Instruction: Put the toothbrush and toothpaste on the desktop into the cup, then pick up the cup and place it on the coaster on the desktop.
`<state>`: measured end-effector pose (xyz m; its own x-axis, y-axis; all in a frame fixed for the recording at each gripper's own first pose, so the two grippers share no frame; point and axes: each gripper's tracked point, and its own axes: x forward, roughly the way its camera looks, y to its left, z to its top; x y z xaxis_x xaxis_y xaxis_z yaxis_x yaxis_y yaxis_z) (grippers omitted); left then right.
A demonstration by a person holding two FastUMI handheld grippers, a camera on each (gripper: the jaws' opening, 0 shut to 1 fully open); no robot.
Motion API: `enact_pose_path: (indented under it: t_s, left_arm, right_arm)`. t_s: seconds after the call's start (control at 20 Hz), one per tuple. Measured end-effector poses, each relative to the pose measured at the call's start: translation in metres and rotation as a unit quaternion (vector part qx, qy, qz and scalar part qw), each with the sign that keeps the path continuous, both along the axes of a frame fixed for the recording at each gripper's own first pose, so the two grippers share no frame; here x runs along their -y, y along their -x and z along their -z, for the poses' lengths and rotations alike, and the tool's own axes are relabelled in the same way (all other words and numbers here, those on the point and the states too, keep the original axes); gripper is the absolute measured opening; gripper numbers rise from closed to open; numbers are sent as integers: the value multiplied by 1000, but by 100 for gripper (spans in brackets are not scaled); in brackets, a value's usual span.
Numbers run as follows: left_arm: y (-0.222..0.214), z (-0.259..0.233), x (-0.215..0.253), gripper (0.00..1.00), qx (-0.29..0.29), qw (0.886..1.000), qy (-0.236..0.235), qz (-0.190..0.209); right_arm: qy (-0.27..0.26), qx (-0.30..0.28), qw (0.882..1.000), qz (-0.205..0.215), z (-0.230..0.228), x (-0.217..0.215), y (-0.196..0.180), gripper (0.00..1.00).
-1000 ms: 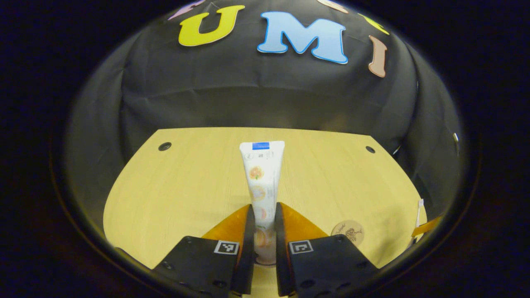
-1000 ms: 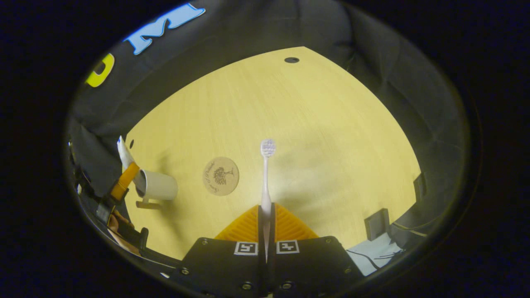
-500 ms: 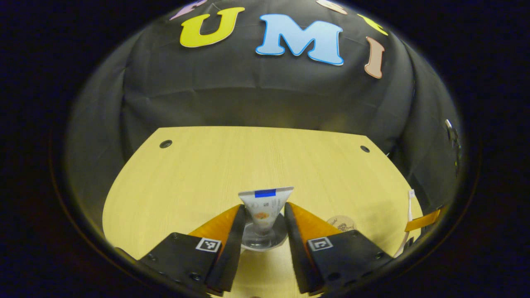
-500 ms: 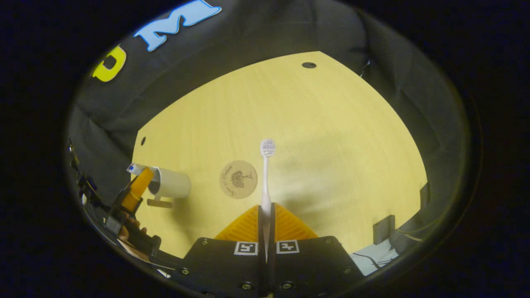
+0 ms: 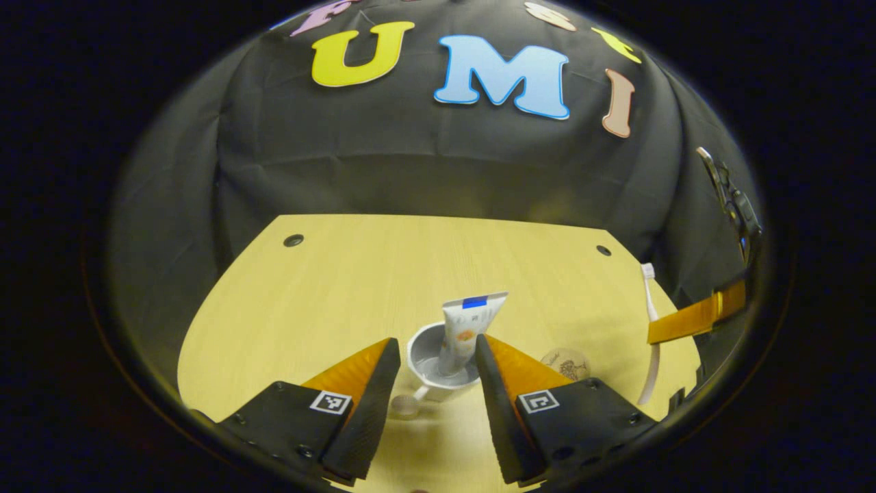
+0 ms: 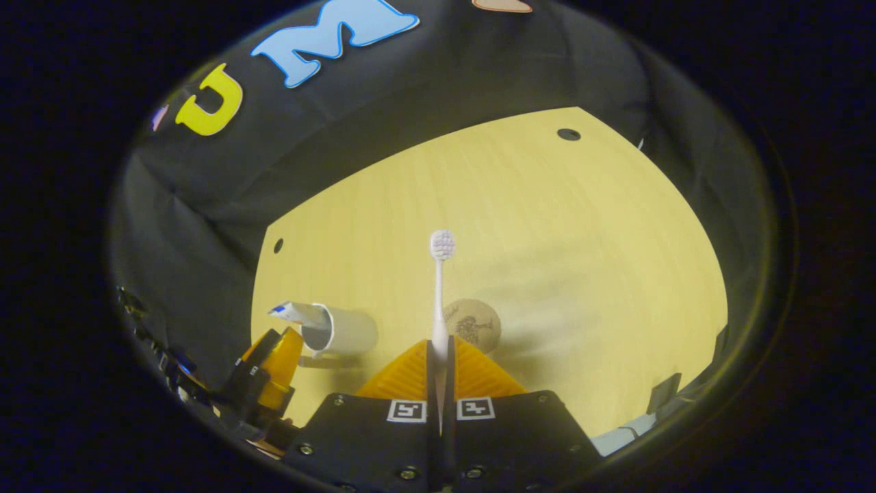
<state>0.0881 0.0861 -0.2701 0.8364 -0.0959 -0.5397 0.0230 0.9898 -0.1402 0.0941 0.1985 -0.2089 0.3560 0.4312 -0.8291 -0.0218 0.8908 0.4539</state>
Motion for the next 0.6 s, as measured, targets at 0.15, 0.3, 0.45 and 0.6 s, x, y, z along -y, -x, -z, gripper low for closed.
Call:
enact_pose_path:
  t_s: [0.15, 0.3, 0.45, 0.6]
  left_arm:
    - [16, -5, -20, 74, 2, 1000, -3, -10]
    - [31, -2, -45, 77, -3, 1000, -6, -22]
    - [47, 1, -75, 77, -13, 999, -11, -36]
    - [60, 5, -100, 74, -20, 998, -10, -51]
  right_arm:
    - [-16, -2, 1000, 5, -4, -24, -4, 2]
    - [-38, -9, 999, 21, -3, -48, -12, 2]
    - [-59, -5, 997, 43, -10, -70, -24, 2]
    - [-71, 8, 996, 52, -16, -91, -34, 2]
